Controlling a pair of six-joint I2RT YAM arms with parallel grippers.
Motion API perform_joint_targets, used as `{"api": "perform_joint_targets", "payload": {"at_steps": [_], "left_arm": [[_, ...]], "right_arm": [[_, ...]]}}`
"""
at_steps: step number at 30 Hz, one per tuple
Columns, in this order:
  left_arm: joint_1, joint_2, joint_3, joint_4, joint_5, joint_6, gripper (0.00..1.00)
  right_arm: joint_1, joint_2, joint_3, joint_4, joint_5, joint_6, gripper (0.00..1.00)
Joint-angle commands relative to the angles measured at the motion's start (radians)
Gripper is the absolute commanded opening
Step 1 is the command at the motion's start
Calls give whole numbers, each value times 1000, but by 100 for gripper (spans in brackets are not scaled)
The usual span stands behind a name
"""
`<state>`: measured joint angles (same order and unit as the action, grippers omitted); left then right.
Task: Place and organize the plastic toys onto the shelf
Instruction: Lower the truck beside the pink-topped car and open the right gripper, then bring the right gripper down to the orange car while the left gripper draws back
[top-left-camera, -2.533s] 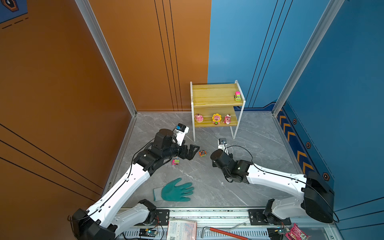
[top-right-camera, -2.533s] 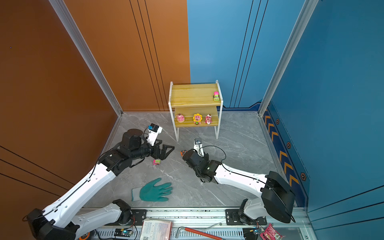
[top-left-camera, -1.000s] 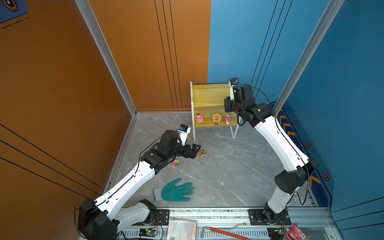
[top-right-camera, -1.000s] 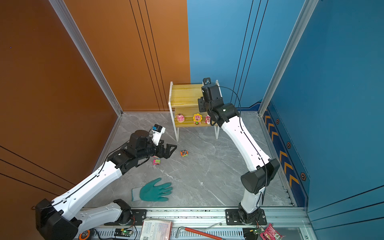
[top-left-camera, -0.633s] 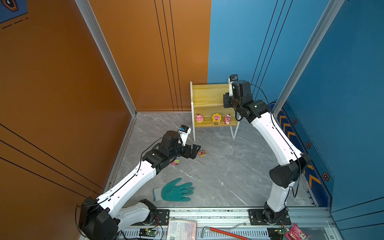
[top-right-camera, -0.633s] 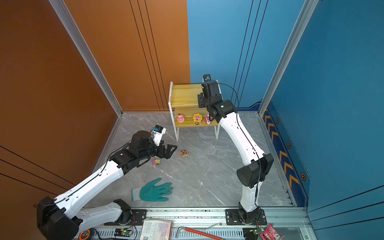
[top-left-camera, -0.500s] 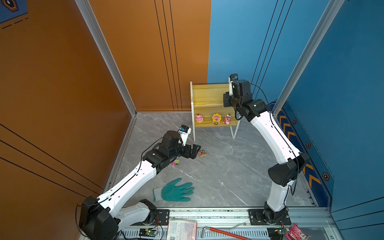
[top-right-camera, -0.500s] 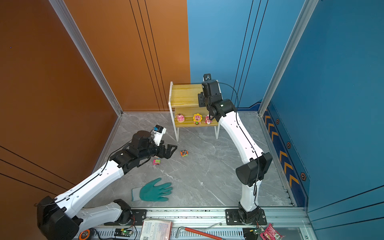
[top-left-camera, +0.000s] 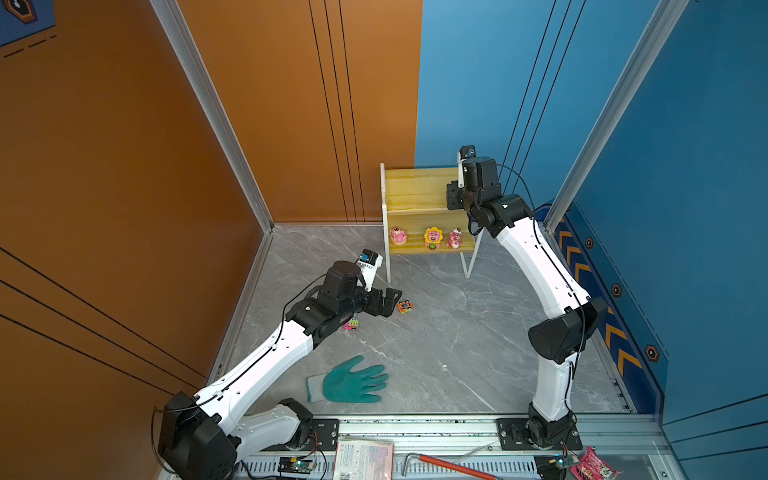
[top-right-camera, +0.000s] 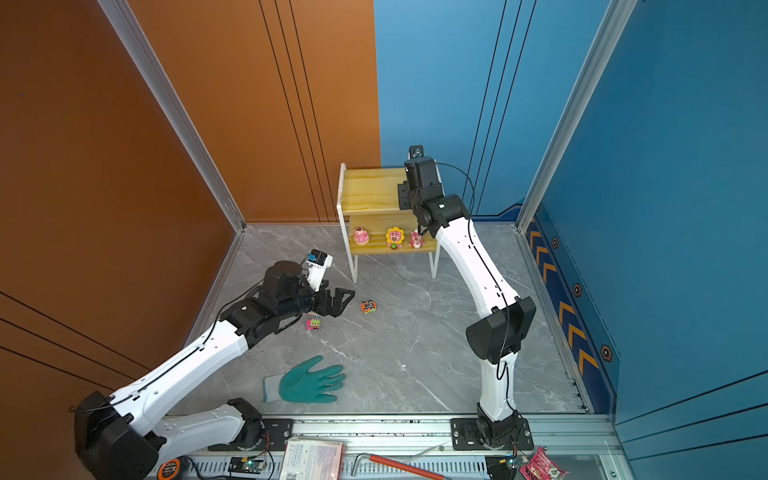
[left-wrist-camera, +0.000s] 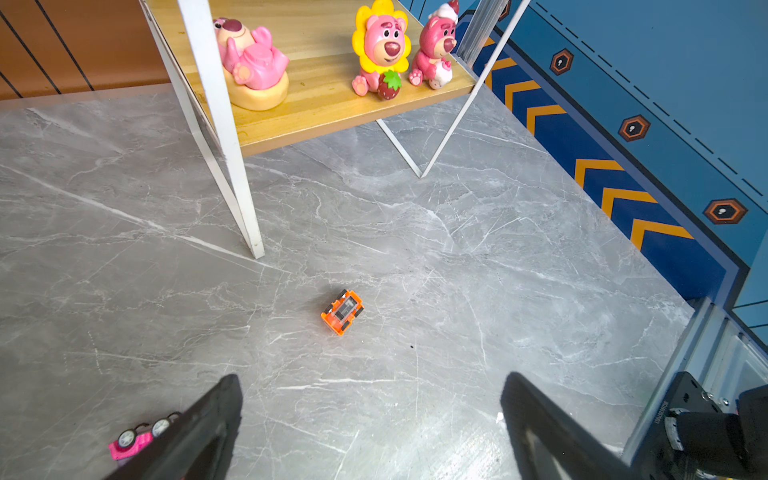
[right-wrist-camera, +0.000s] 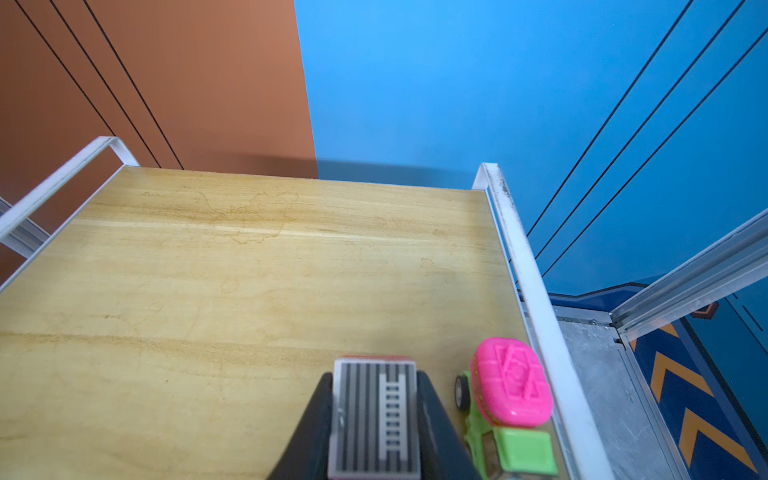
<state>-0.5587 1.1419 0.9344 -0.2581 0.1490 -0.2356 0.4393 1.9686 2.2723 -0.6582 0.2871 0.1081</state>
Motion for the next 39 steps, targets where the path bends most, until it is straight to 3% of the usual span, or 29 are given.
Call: {"api": "perform_joint_targets", "payload": {"at_steps": [1, 18, 22, 30, 39], "left_arm": [[-2, -2, -3, 5, -6, 0, 98], [3, 4, -1, 6, 7, -5, 98], [4, 7, 0, 5, 6, -6, 98], [9, 6, 0, 5, 8, -5, 98], [49, 5, 0, 5, 4, -11, 98]], "right_arm": [[-7, 13, 35, 13, -6, 15, 23], [-26, 35, 45, 6, -16, 21, 25], [-27, 43, 52, 2, -17, 21, 32], [-26, 52, 102, -1, -4, 6, 58], [-18, -29, 224, 15, -3, -44, 73]]}}
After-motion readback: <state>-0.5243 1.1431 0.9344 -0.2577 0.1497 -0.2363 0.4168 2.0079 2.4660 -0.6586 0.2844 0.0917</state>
